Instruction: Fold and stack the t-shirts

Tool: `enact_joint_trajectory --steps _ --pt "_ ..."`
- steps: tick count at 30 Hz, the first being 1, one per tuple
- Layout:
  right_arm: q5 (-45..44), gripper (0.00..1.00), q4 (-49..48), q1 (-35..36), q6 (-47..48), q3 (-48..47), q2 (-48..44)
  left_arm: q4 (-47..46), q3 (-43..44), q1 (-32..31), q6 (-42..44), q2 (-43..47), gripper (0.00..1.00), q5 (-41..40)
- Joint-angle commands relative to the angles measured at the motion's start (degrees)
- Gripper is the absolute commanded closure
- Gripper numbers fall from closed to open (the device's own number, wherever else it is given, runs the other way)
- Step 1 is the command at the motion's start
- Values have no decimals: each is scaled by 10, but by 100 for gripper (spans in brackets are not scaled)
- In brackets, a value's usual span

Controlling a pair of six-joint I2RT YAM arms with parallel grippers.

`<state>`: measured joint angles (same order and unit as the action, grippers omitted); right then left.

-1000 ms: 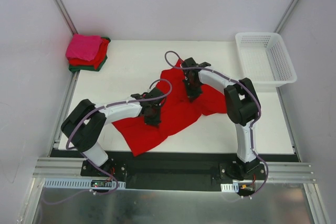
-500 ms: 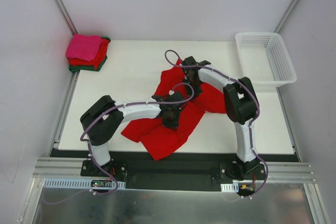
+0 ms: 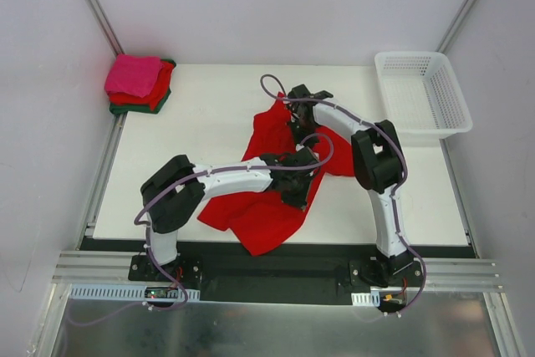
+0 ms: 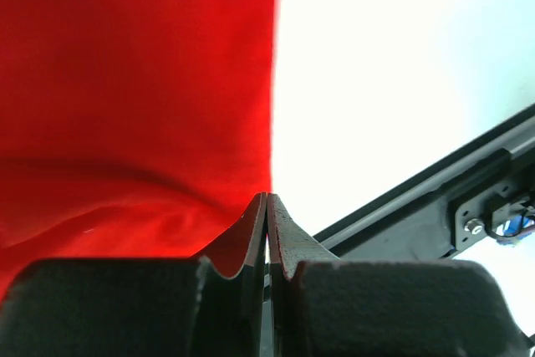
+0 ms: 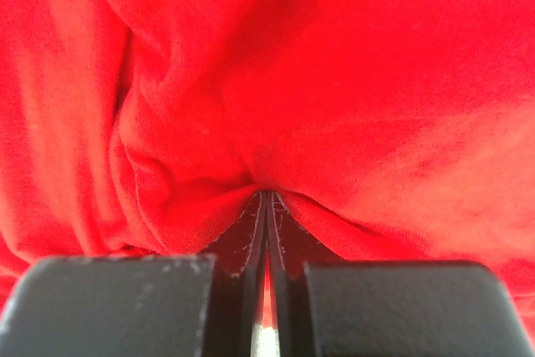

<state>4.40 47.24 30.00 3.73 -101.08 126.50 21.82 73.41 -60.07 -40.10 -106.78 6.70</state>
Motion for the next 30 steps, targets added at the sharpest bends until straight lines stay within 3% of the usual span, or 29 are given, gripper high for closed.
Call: enact_joint_trajectory --steps 1,7,15,22,30 --pt "30 97 11 -7 16 -43 30 5 46 -12 -4 -23 100 19" --pt "4 97 2 -9 14 -31 7 7 65 -22 9 -15 100 3" --pt "-116 93 -95 -20 -7 97 -199 13 -12 3 57 119 100 -91" --pt "-139 90 -113 -22 -28 215 -319 11 -69 154 94 206 100 -100" --pt "-121 90 -133 -20 -53 308 -382 12 -44 201 143 183 100 -85"
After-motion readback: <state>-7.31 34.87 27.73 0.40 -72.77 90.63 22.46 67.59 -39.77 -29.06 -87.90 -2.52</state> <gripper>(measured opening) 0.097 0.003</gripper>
